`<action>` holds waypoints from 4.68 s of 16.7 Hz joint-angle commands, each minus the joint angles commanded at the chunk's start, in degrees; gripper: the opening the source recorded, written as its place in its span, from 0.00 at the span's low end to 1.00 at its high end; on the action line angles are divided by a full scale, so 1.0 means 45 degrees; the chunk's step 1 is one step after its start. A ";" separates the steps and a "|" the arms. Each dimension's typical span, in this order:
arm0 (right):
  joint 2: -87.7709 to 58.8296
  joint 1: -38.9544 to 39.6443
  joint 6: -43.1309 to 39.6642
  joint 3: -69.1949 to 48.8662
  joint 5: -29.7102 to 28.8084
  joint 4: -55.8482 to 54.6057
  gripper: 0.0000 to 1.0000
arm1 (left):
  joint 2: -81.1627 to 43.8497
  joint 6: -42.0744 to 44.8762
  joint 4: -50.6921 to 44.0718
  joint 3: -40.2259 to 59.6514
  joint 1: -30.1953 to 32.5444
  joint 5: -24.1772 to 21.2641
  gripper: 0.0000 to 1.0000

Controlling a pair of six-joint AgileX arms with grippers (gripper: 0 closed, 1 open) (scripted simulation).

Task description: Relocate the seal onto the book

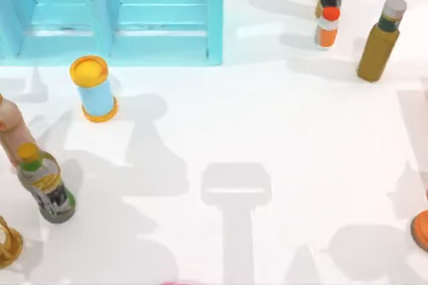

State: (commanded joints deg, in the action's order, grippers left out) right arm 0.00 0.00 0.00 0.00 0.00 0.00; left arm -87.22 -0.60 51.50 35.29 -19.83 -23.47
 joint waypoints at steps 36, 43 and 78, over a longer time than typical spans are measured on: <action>0.0000 0.0000 0.0000 0.0000 0.0000 0.0000 1.00 | -1.2361 0.0314 0.2728 0.9729 -0.0824 -0.0975 0.85; 0.0000 0.0000 0.0000 0.0000 0.0000 0.0000 1.00 | -1.2361 0.0314 0.2728 0.9729 -0.0824 -0.0975 0.32; 0.0000 0.0000 0.0000 0.0000 0.0000 0.0000 1.00 | 0.0821 0.0446 -0.3555 0.2705 -0.4605 -0.4565 0.00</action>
State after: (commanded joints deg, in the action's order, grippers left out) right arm 0.00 0.00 0.00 0.00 0.00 0.00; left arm -83.53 1.41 35.51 47.46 -40.55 -44.01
